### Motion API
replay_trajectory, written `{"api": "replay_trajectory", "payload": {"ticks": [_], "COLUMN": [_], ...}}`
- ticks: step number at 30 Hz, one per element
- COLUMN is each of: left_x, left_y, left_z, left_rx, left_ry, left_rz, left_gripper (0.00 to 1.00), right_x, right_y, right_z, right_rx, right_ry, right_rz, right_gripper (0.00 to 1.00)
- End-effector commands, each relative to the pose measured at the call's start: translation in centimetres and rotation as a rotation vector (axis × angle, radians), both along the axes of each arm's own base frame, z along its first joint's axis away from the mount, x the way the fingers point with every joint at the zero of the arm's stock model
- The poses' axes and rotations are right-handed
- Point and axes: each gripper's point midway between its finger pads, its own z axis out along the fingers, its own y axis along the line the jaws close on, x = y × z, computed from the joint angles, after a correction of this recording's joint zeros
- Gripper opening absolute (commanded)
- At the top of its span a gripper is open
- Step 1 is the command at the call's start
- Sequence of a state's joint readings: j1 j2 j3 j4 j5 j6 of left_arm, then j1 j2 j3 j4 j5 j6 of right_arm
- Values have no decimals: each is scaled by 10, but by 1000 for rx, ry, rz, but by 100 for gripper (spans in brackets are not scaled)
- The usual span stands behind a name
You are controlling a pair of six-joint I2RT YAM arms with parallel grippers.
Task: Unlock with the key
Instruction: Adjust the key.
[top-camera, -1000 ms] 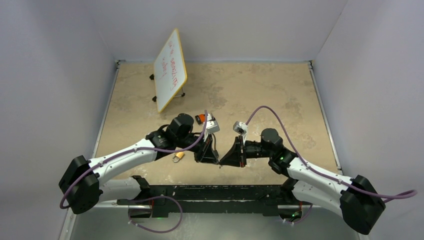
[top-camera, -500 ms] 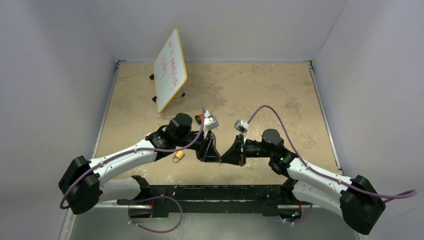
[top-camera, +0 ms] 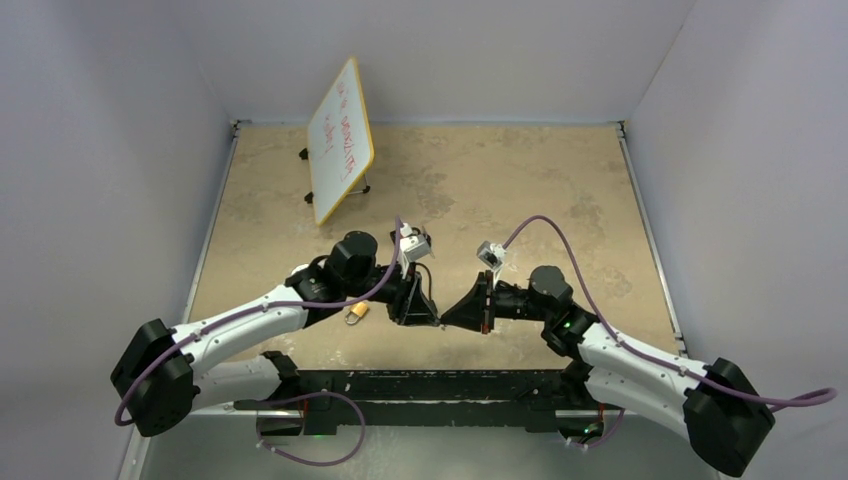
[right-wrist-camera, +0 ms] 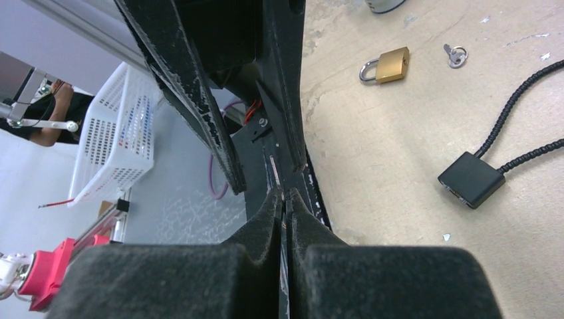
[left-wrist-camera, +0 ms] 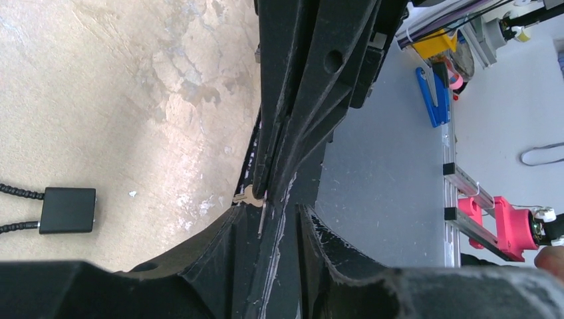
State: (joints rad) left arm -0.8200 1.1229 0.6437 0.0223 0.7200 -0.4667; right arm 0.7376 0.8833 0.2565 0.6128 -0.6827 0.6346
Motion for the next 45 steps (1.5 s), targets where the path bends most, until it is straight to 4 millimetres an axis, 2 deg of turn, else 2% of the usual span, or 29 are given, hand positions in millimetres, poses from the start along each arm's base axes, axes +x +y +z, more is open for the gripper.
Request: {"api": "replay_trajectory", "payload": {"ticks": [1,6,11,13,14,17,20,28,32,36,39,41,44,45], "left_x": [1,3,6,6,6,5,3,-2,-2,2,11,23,51,62], "left_y": [-1,-4,-7,-7,-7,-7,-6,-6,-7,-9,-8,-4,11,19], "left_z": [6,5,6,3,2,0,3,6,8,12,12,10,0,-6], "left_rx": [-32,-31,-41,-32,-28,-28,-39,-59,-75,-86,-67,-42,26,59], "left_ry": [-7,1,2,3,5,7,3,0,3,4,0,-10,-28,-31], "left_rz": [3,3,11,8,7,1,-9,-28,-28,-10,56,141,353,443], "left_gripper": [31,20,0,0,0,0,0,0,0,1,26,48,79,84], "right_x": [4,3,0,-2,-4,-4,-3,-1,-5,-7,-3,5,15,18], "right_y": [2,2,2,3,3,5,6,9,10,10,8,5,-1,-4], "right_z": [13,14,14,13,13,14,14,20,23,21,14,8,0,-7], "right_rx": [43,52,54,55,57,59,61,75,81,82,59,40,13,-11], "right_ry": [-34,-33,-28,-7,10,27,27,-20,-26,-12,12,32,55,75], "right_rz": [-19,-9,8,14,24,36,36,53,85,98,53,-18,-111,-145], "right_gripper": [0,0,0,0,3,25,29,14,1,0,0,0,0,0]}}
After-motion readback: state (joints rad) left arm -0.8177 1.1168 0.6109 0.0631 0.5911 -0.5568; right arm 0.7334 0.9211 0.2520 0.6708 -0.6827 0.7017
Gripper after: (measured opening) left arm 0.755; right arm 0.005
